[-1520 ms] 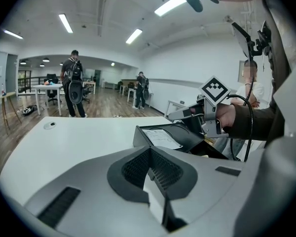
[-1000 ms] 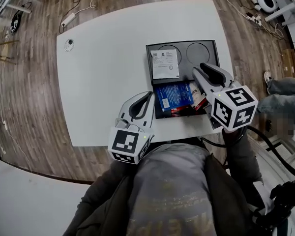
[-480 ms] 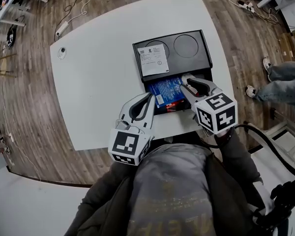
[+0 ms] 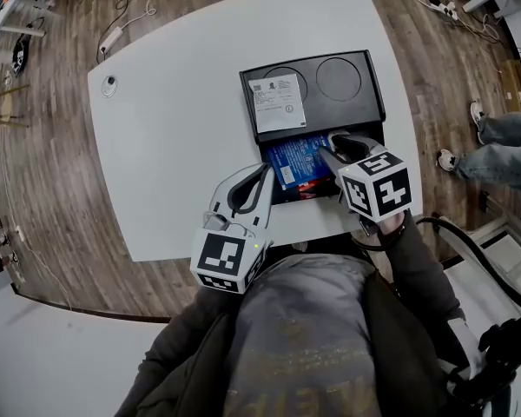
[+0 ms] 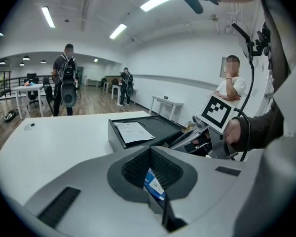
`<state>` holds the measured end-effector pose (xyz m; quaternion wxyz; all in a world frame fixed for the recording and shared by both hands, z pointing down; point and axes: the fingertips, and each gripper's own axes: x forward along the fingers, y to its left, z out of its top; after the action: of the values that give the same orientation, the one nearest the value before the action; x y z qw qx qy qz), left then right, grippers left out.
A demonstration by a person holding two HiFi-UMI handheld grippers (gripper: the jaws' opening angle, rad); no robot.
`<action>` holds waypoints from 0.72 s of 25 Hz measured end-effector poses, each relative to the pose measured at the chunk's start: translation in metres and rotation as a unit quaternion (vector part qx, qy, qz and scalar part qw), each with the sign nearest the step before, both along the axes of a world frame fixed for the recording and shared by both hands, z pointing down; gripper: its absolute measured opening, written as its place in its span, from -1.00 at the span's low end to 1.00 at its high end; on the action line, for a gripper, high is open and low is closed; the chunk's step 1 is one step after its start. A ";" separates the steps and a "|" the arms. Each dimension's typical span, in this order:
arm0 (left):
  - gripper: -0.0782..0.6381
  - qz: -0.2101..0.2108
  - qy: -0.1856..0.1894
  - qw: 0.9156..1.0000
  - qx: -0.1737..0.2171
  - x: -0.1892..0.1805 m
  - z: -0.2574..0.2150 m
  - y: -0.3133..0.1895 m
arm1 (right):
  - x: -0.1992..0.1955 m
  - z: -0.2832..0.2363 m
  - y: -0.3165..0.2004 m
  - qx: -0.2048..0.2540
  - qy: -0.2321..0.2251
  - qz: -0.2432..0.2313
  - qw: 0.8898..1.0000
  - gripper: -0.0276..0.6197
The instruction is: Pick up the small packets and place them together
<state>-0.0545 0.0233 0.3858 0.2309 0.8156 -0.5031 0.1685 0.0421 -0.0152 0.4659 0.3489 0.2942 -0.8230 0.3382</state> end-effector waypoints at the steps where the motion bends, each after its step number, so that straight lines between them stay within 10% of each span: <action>1: -0.78 0.000 0.001 1.000 -0.001 -0.001 0.000 -0.001 | 0.000 0.002 -0.001 -0.004 0.004 0.001 1.000 -0.56; 18: -0.78 -0.007 0.011 1.000 -0.013 -0.015 0.006 -0.016 | -0.014 0.004 0.000 -0.011 0.022 -0.018 1.000 -0.56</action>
<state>-0.0692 0.0074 0.3917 0.2487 0.8106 -0.5041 0.1644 0.0280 -0.0156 0.4695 0.3764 0.2826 -0.8166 0.3341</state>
